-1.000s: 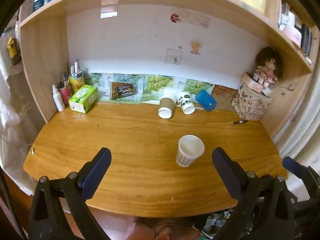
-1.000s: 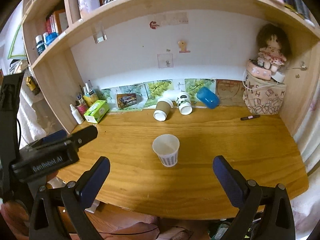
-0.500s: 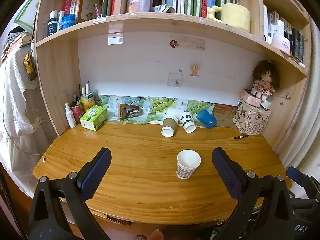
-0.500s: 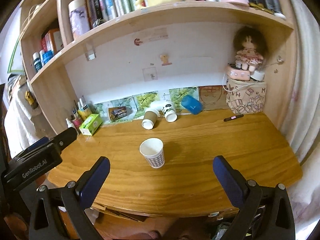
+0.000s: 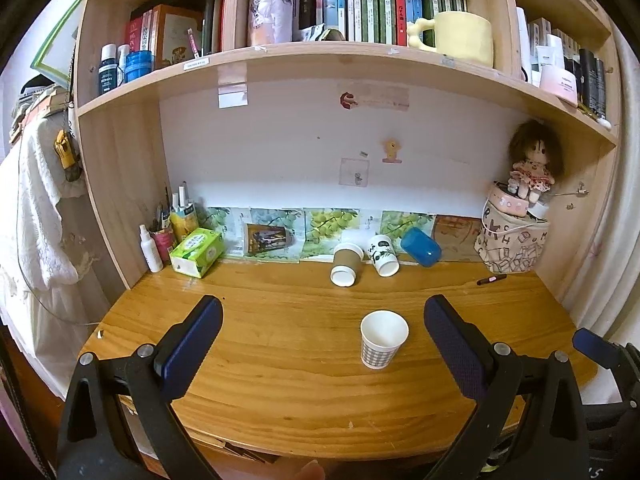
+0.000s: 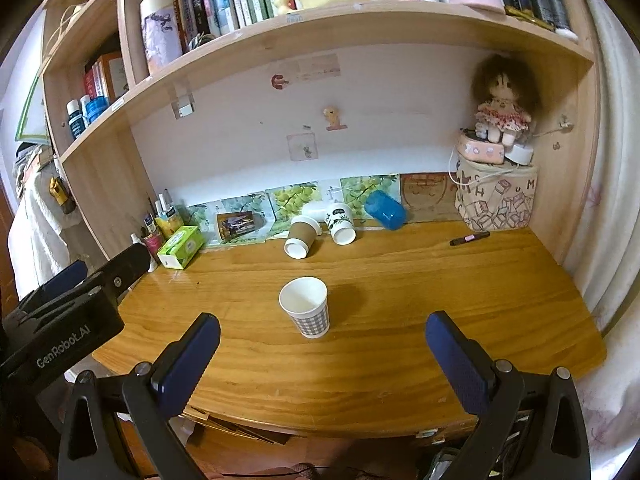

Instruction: Flip cup upright

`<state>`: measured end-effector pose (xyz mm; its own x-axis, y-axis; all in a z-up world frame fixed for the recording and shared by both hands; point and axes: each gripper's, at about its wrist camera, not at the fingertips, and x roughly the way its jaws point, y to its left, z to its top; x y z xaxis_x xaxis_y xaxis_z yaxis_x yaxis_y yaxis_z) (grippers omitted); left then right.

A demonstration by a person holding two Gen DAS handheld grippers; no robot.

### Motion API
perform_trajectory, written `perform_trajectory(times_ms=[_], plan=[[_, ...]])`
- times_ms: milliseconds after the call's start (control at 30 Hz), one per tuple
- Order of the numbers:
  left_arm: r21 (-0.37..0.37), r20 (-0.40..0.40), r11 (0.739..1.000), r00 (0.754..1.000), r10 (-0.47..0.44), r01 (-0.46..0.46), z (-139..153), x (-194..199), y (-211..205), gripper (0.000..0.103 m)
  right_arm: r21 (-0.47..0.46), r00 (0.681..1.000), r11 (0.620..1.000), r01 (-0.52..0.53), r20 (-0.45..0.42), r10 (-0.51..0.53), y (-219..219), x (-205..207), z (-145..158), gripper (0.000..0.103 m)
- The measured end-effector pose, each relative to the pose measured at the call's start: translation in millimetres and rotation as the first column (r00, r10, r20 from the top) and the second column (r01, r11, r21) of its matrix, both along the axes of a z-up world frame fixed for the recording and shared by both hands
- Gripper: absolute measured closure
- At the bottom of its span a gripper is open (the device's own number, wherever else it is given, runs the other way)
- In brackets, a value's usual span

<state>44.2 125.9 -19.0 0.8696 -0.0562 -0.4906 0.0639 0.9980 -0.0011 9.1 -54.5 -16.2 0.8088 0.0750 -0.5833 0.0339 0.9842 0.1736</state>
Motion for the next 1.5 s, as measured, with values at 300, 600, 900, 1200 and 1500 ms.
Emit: perform_trajectory(times_ms=[300, 600, 900, 1200, 1500], plan=[[0.007, 0.011, 1.0, 1.0, 0.002, -0.002, 0, 3, -5, 0.002, -0.039, 0.999, 0.999, -0.026, 0.031, 0.027, 6, 4, 4, 0.0], [0.014, 0.022, 1.0, 1.0, 0.007, -0.008, 1, 9, -9, 0.002, -0.039, 0.999, 0.999, -0.03, 0.043, 0.031, 4, 9, 4, 0.0], [0.021, 0.032, 1.0, 0.999, 0.006, -0.007, 1, 13, -13, 0.002, -0.028, 0.999, 0.999, -0.022, 0.043, 0.023, 0, 16, 4, 0.0], [0.025, 0.036, 1.0, 0.999, 0.0, 0.0, 3, 15, -15, 0.002, -0.031, 0.999, 0.999, -0.021, 0.043, 0.022, -1, 17, 4, 0.0], [0.026, 0.038, 1.0, 0.999, -0.006, 0.005, 3, 16, -16, 0.002, -0.032, 0.999, 0.999, -0.021, 0.041, 0.022, -2, 19, 4, 0.0]])
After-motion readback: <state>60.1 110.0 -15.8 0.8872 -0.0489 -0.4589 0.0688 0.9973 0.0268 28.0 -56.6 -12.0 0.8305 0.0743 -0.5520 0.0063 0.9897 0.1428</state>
